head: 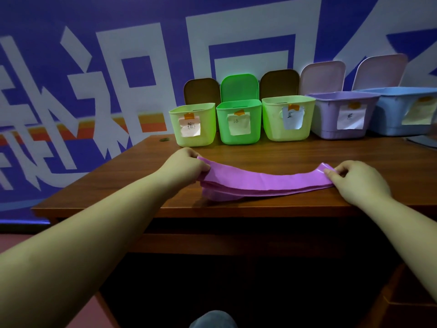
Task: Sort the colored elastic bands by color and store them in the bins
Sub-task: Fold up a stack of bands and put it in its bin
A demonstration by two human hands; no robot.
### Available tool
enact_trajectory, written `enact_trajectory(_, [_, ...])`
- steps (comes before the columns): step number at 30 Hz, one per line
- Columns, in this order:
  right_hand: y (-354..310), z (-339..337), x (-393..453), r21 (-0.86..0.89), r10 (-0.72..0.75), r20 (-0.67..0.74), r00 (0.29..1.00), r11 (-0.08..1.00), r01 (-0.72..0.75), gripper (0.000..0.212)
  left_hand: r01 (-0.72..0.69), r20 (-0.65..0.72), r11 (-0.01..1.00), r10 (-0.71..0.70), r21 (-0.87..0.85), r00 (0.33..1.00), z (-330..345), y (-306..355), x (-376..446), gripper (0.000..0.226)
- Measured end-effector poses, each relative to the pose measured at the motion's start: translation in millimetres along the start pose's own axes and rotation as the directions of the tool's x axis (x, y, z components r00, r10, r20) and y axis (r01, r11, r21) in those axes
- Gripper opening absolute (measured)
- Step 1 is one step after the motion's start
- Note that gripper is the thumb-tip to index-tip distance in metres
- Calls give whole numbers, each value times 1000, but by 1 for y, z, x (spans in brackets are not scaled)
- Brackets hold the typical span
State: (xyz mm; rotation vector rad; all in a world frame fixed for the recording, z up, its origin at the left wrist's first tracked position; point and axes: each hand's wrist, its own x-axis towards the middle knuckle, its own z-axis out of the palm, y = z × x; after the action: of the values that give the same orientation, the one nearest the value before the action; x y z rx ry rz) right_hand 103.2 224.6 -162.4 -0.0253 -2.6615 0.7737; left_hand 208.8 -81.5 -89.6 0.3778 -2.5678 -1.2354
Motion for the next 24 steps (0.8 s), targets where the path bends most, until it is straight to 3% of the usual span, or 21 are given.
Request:
enact_trajectory(4, [0,1,-1,7,2,5,1000,1000,-2,26,21,-2,997,-21,70,1000,1,5,3,11])
enact_trajectory(11, [-2,-1,-2,8,-2,3,1000,1000,2,25,313,113,949,-309,-25,944,8,-6,10,9])
enact_trajectory(14, [-3,-1,-1,2,-13,-2,1000,1000,13,26,332,149,943,-330,14,932,10,-7,11,11])
enact_trajectory(19, [-1,0,-1,7,-14,-1,1000,1000,14,26,400,361,907,-332,-131,872,1,6,8,5])
enact_trajectory(24, [-3,0,-4,22,-16,-1,1000,1000,16,27,507,439,835,-381,-215,813,-9,13,10,11])
